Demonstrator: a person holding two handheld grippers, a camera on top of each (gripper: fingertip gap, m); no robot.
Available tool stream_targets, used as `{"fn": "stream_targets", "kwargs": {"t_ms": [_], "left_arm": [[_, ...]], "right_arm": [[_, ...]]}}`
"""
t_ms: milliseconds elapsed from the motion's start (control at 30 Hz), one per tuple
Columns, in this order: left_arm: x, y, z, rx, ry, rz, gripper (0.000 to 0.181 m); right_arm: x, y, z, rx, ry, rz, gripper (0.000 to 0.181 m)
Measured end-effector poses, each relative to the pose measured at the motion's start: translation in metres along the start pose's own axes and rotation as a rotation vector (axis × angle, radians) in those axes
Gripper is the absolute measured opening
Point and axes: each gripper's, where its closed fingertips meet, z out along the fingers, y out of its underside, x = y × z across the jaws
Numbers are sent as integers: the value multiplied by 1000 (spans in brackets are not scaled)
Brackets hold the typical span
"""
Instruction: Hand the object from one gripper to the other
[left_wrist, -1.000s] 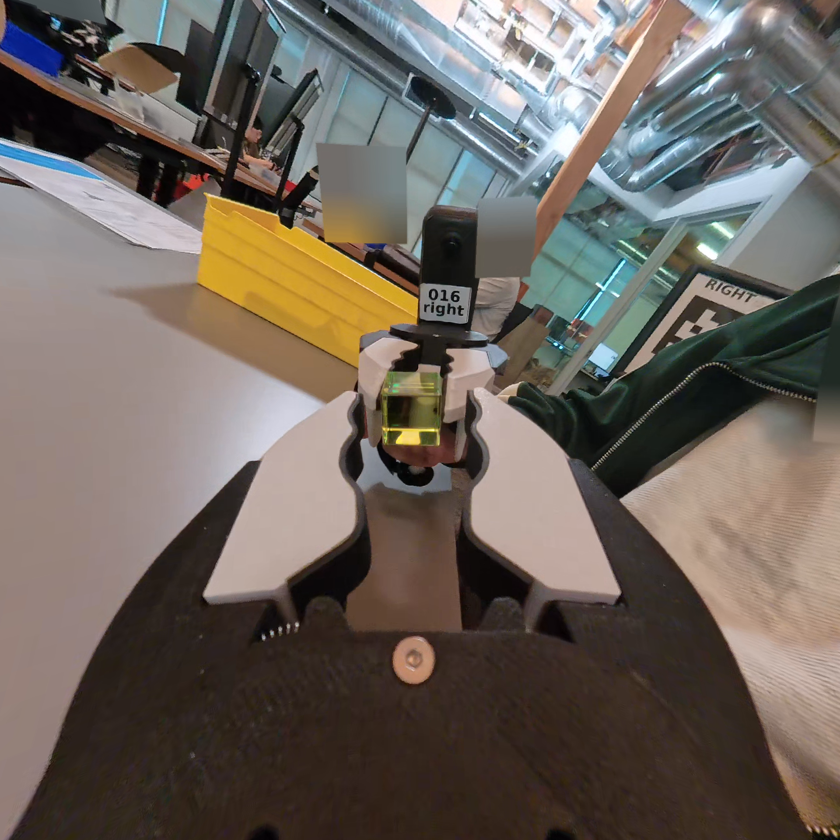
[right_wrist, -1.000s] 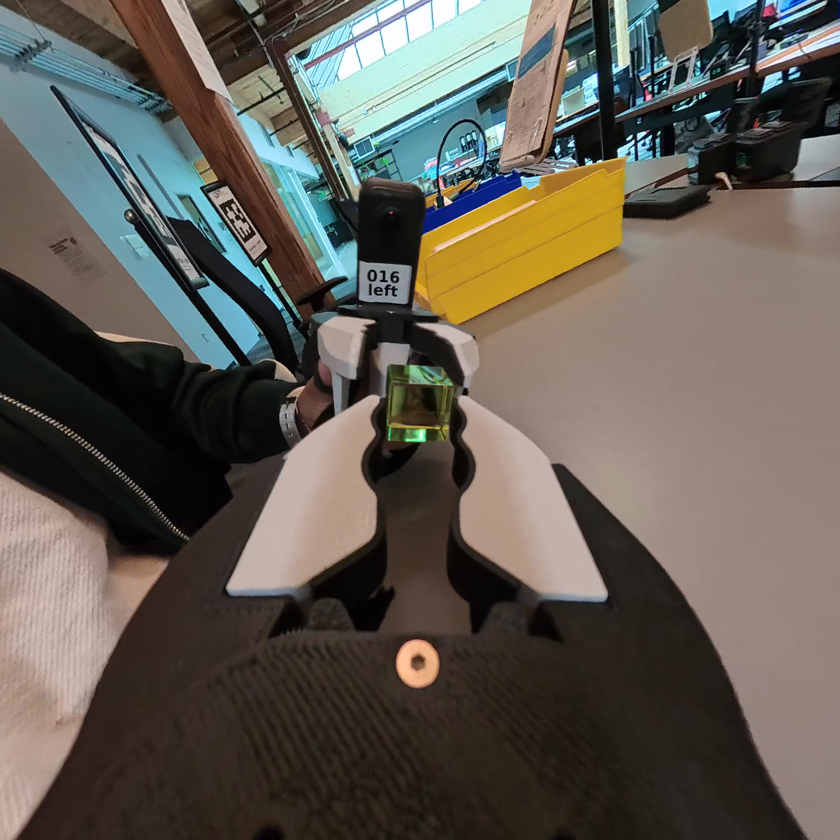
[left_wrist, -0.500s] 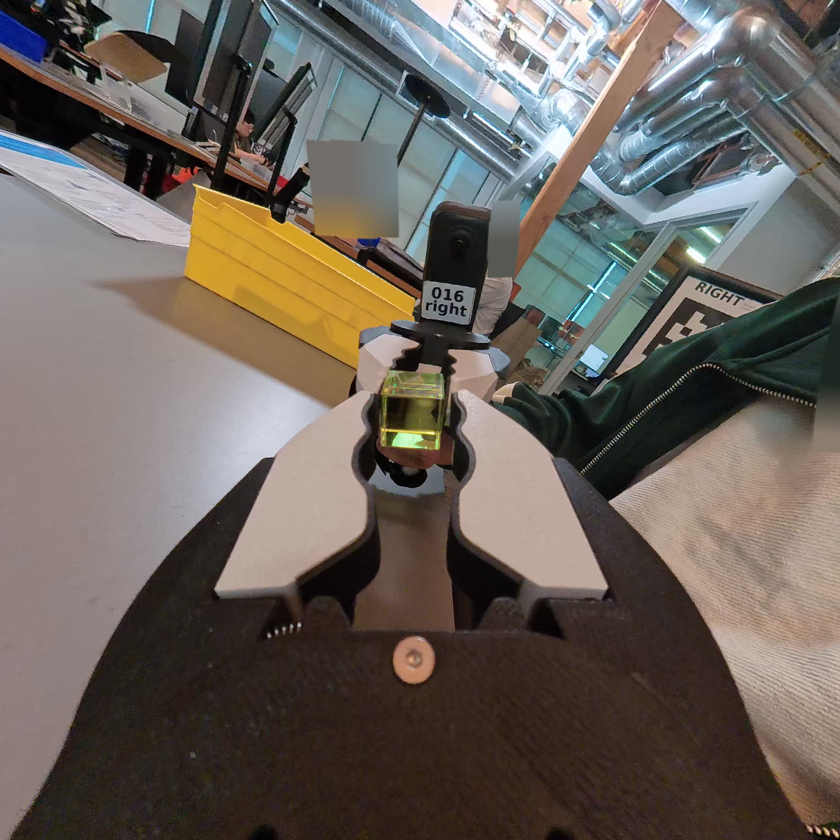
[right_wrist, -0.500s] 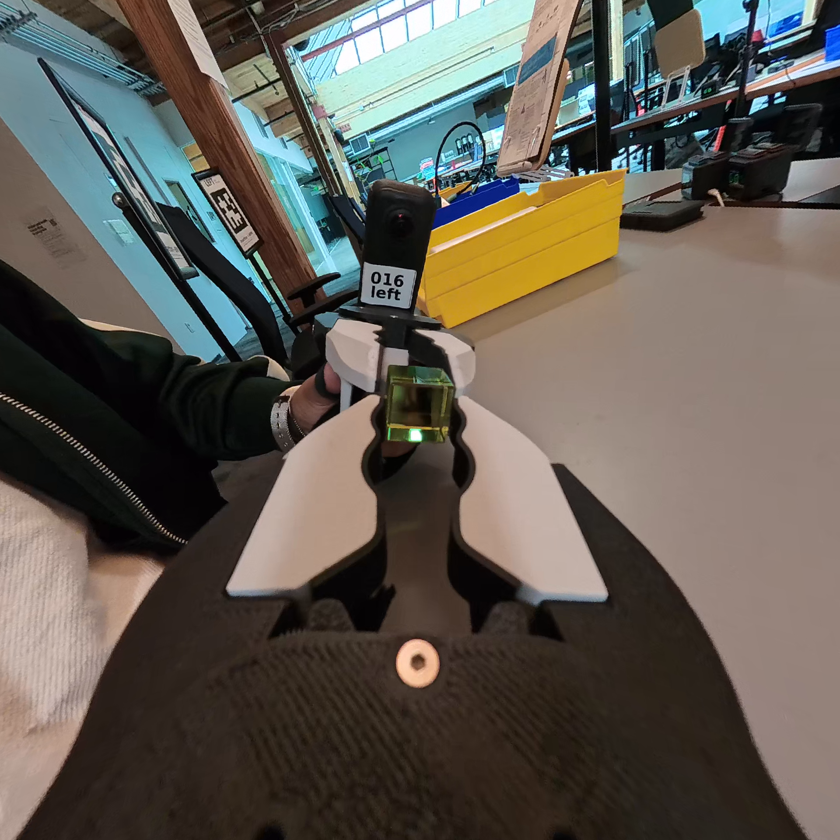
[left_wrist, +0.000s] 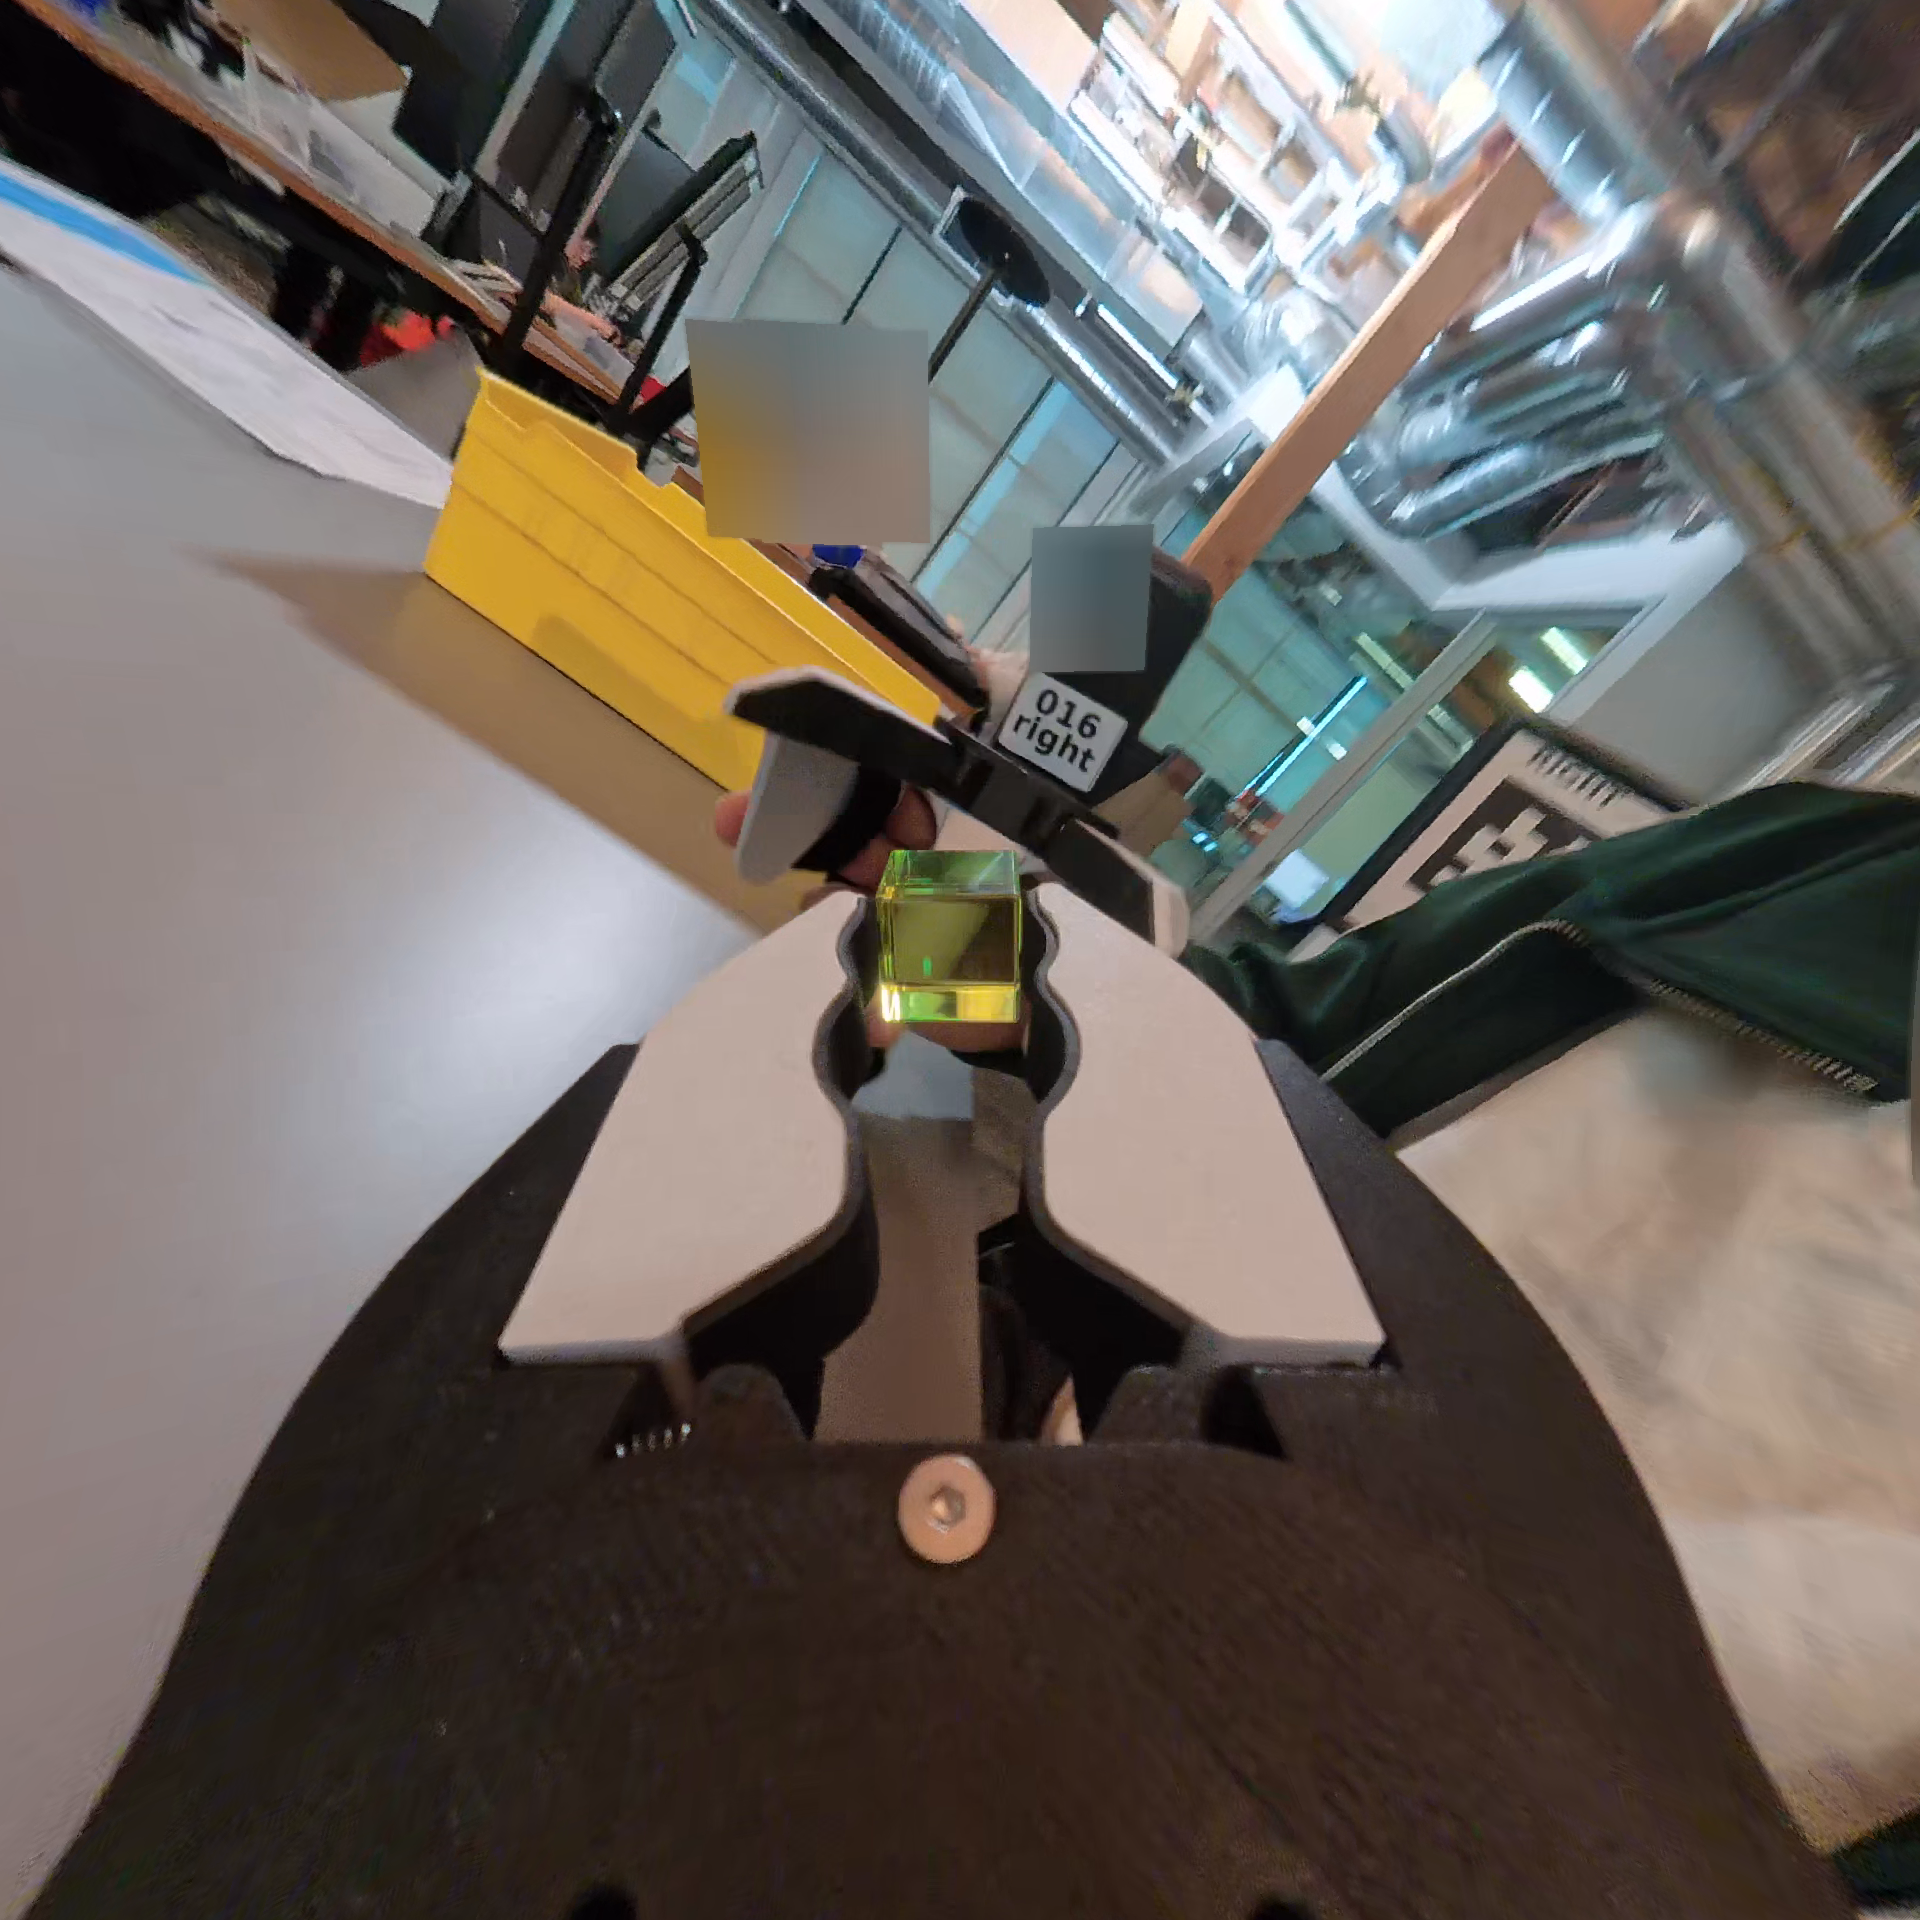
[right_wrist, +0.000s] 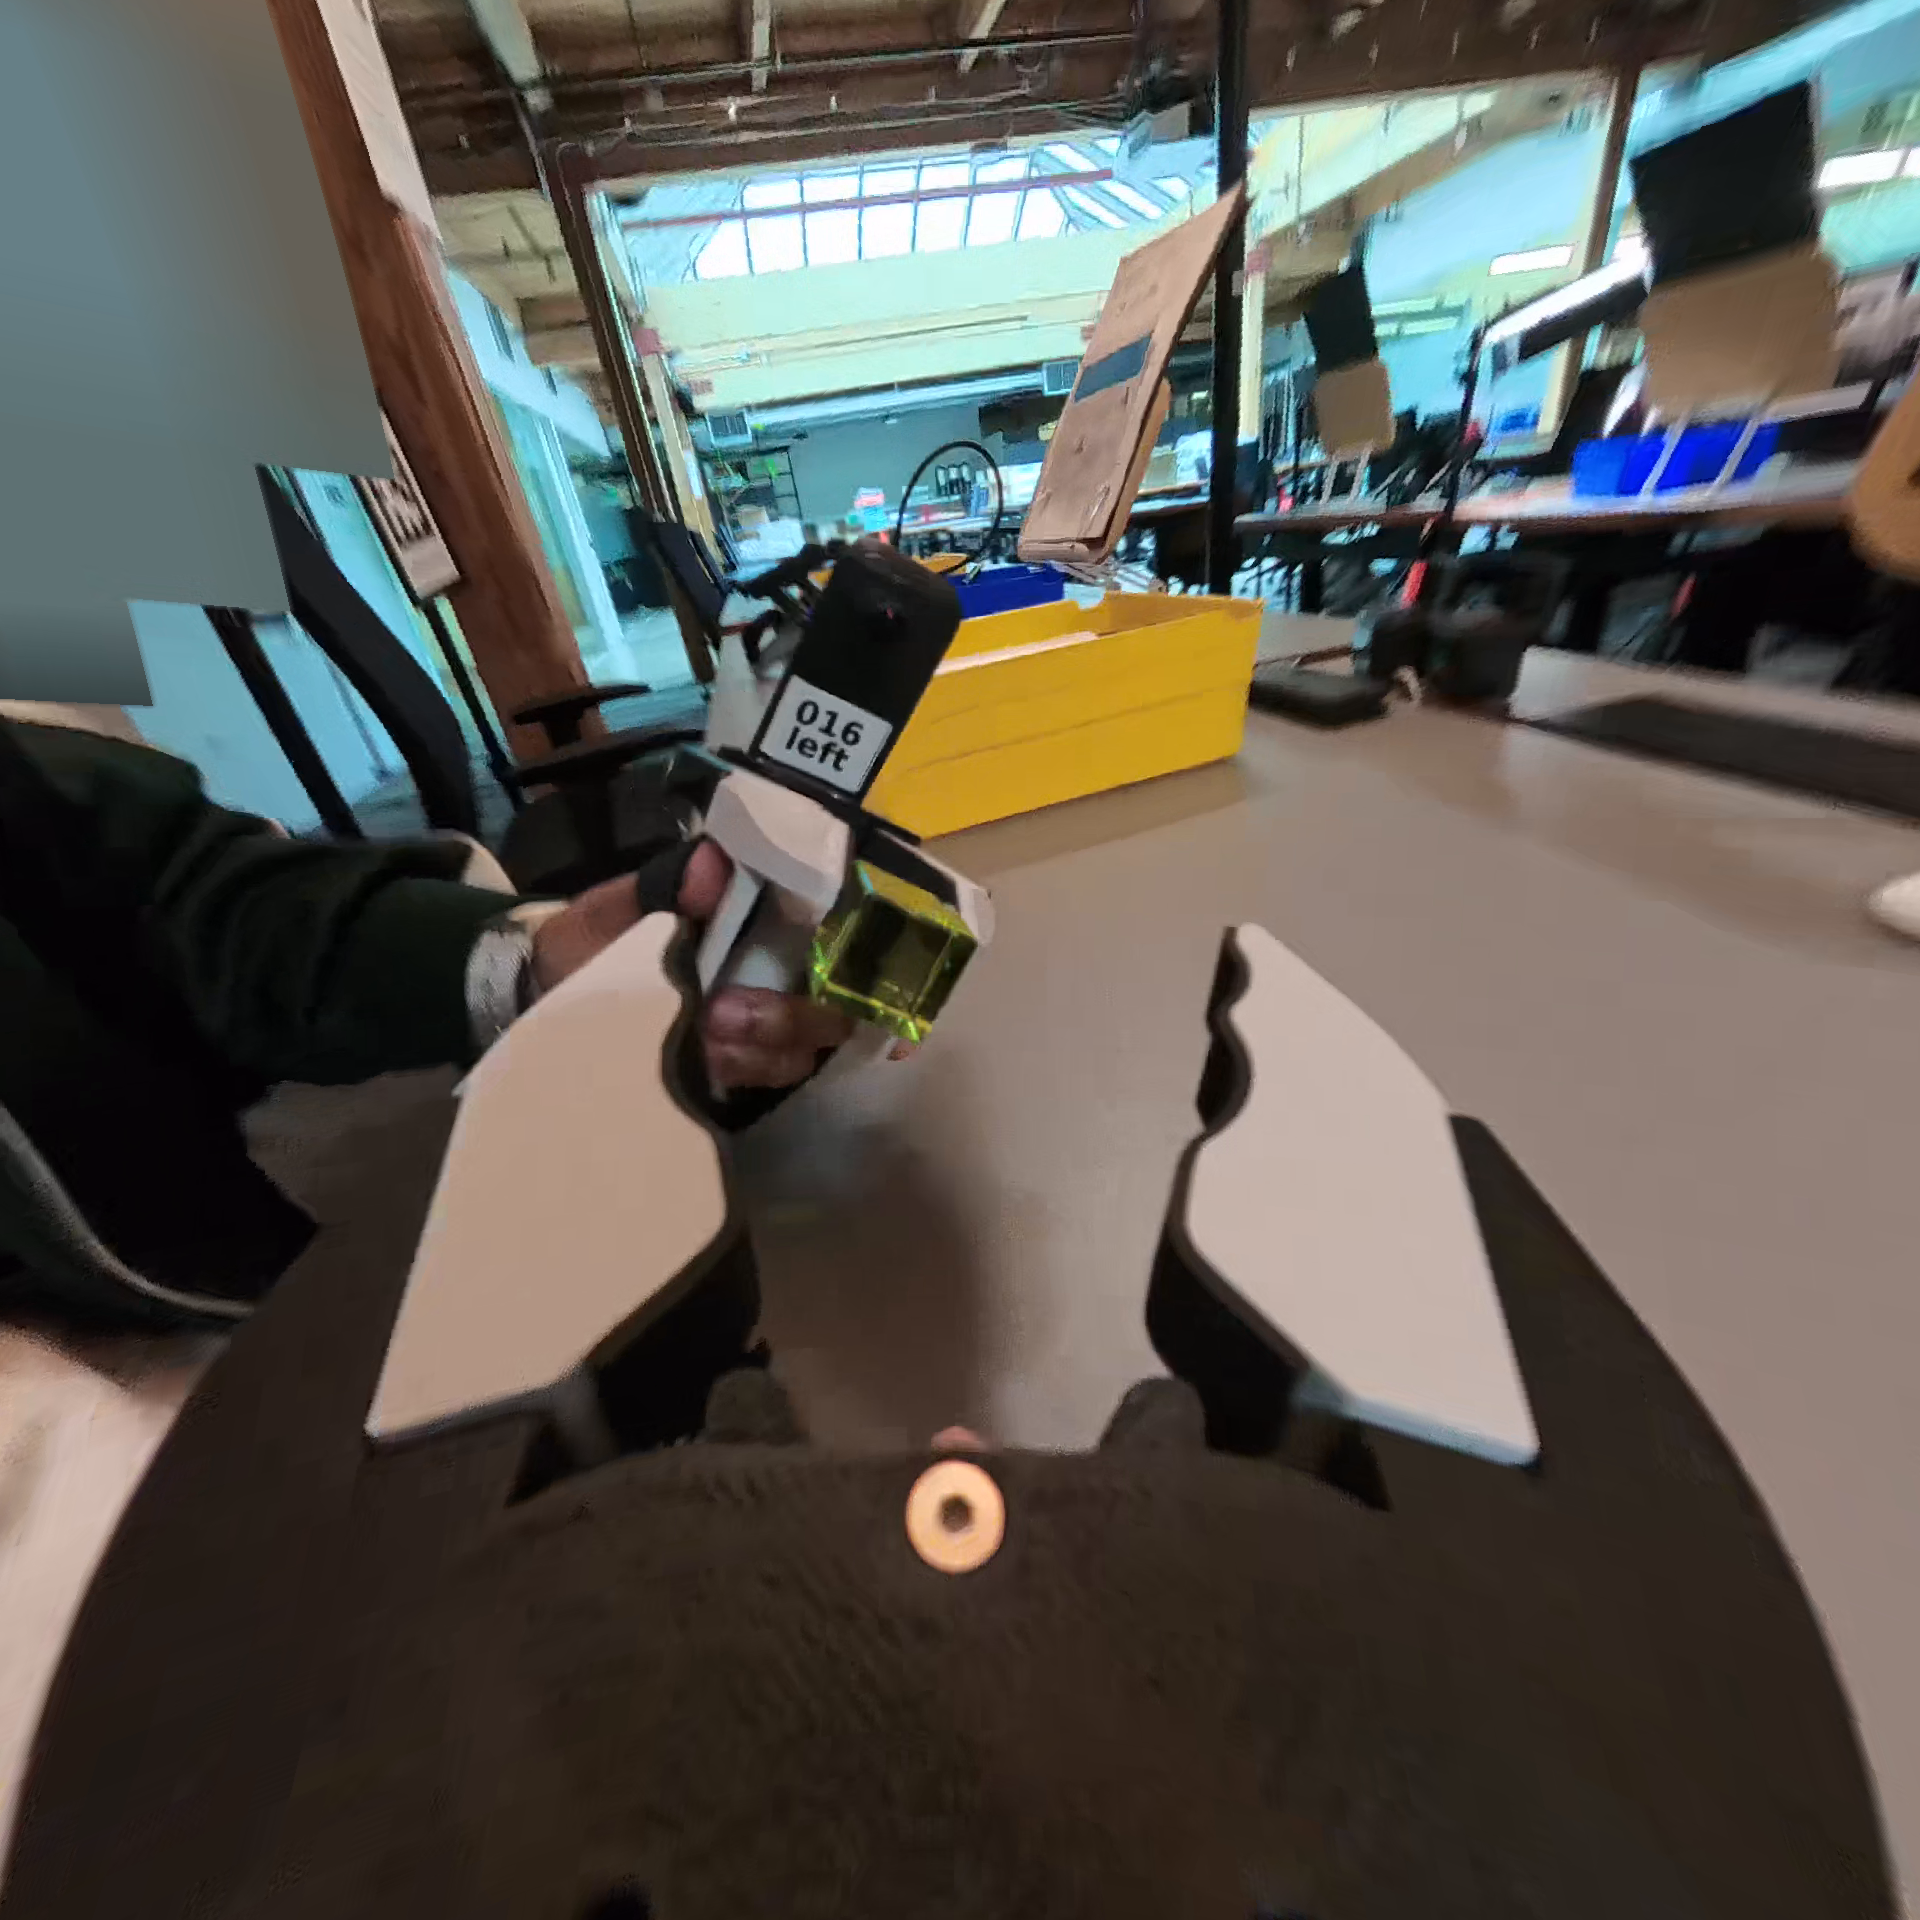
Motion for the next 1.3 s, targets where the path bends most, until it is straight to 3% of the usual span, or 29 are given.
{"fn": "stream_targets", "kwargs": {"t_ms": [67, 167, 400, 767, 1300], "left_arm": [[-2, 0, -2, 3, 27, -102, 27], [-4, 7, 0, -34, 63, -215, 27], [4, 14, 4, -69, 137, -347, 28], [7, 21, 7, -107, 177, -424, 28], [10, 23, 10, -100, 201, -438, 28]], "right_arm": [[-3, 2, -2, -41, -5, -160, 93], [-6, 3, -3, -60, 20, -346, 65], [-27, 16, -3, -129, -83, -521, 36], [-32, 23, -2, -169, -98, -593, 27], [-34, 27, 0, -188, -111, -563, 28]]}}
